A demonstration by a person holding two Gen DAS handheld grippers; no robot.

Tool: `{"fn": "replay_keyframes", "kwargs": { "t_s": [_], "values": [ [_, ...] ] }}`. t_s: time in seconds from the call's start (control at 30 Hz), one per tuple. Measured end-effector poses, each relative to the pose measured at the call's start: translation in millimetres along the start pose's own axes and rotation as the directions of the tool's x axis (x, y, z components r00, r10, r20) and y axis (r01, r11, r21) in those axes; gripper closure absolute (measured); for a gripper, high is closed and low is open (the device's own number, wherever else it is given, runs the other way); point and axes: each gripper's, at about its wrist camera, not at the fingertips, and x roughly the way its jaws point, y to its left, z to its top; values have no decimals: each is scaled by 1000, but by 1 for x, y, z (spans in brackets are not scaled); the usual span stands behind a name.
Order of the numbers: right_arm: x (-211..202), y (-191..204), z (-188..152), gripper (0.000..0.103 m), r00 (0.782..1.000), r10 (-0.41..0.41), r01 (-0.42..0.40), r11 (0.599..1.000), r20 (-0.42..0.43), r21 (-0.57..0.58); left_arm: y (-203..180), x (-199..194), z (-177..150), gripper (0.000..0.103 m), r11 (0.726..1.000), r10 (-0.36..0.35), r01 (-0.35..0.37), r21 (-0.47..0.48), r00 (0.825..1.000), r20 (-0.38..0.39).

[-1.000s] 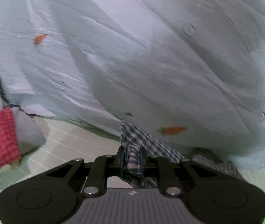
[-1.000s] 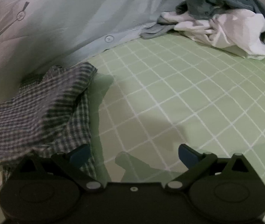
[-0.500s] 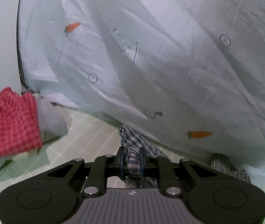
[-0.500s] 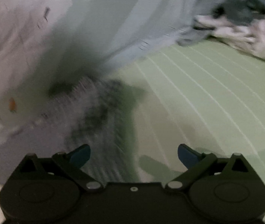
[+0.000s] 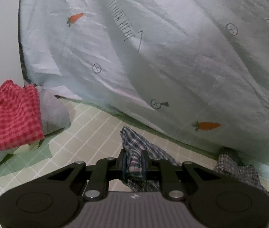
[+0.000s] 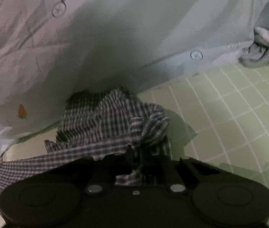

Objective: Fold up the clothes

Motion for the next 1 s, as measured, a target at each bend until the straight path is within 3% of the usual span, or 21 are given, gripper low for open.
{"fn": "replay_keyframes", "kwargs": {
  "t_s": [0.17,0.33,0.47,0.73,1.0],
  "values": [
    [-16,-4,14,100,997,44,-46,999,58,27,-14,-34,23,88,998,-63,63,1,993,105],
    [-42,-9,33,100,986,88,-98,993,140,66,-26,-73,54,90,990,-141,143,8,963,228],
    [-39,-3,38,100,987,84,-92,995,140,49,-33,-73,61,93,990,-140,134,41,958,250],
    [0,2,26,100,999,23,-24,999,50,31,-9,-31,32,93,999,-29,30,-13,994,108],
    [72,14,18,96,989,-109,102,992,-95,-70,25,12,-7,93,995,47,-50,-86,998,-42]
  ]
}}
